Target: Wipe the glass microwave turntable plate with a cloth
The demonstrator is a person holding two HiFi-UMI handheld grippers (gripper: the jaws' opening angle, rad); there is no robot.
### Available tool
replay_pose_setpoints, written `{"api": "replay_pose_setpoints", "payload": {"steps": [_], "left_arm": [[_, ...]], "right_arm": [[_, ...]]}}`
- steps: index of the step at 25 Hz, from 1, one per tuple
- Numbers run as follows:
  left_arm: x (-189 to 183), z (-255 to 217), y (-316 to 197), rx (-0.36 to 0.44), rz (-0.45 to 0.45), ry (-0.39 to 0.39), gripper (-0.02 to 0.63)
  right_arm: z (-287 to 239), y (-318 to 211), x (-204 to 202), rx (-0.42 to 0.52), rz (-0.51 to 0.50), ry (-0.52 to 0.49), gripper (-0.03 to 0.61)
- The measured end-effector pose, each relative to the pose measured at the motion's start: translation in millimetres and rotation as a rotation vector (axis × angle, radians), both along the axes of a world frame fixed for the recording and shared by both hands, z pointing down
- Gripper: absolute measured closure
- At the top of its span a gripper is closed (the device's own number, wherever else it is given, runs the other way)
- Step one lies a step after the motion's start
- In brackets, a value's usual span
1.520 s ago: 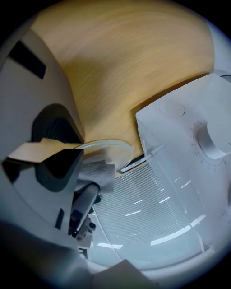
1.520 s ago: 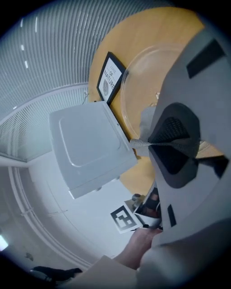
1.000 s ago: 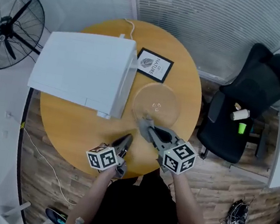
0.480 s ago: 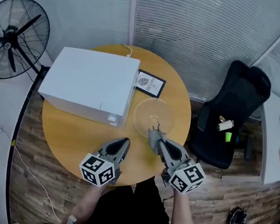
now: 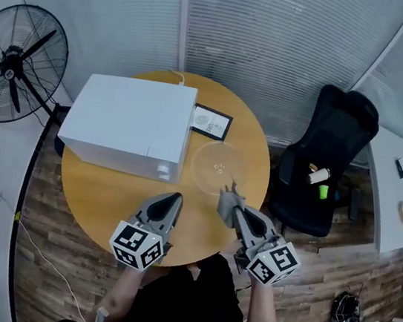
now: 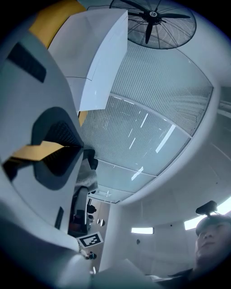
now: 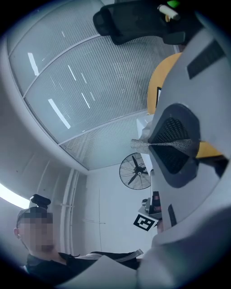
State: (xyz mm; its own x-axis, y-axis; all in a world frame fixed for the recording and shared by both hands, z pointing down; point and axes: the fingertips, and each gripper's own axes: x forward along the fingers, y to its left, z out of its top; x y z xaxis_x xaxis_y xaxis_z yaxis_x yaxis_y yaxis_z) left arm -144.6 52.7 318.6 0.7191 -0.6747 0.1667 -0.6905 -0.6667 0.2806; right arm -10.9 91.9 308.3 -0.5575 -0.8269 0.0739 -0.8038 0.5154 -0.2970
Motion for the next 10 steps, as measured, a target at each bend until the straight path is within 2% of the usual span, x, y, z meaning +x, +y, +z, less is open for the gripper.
{"api": "replay_pose_setpoints", "payload": {"steps": [10], "left_arm": [[4.9,0.6,-5.7,0.037,-0.001,-0.051,0.615]], "right_arm": [[-6.3,2.5,13.4,0.031,0.015,0.017,0.563]]}}
